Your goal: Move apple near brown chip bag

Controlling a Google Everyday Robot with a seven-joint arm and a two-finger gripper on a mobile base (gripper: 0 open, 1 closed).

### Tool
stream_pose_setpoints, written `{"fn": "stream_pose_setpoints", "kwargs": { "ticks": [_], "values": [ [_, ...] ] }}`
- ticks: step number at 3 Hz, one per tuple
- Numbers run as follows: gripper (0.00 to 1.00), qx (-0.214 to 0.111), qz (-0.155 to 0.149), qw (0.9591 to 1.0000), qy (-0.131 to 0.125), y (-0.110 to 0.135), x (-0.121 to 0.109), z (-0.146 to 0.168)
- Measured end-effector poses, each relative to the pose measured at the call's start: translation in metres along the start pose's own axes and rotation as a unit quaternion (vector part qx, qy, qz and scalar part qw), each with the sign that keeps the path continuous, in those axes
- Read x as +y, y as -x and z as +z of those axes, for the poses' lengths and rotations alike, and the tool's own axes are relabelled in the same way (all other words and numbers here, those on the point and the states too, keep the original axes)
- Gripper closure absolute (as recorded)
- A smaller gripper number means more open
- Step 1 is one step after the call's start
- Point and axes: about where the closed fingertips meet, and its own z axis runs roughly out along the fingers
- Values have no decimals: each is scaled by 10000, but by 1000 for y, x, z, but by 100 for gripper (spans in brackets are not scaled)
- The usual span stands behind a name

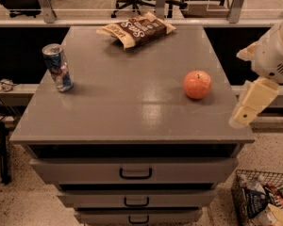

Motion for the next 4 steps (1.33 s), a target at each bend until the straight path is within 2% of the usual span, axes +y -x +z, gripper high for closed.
{"fn": "stream_pose_setpoints", "kwargs": {
  "ticks": [1,2,3,4],
  "values": [
    [0,-494,237,9985,-15,6,-17,38],
    [0,-1215,602,9908,-5,31,-36,80],
    [0,-1661,857,9824,79,49,-44,102],
    [15,-1895,955,9772,75,63,-49,117]
  ]
}}
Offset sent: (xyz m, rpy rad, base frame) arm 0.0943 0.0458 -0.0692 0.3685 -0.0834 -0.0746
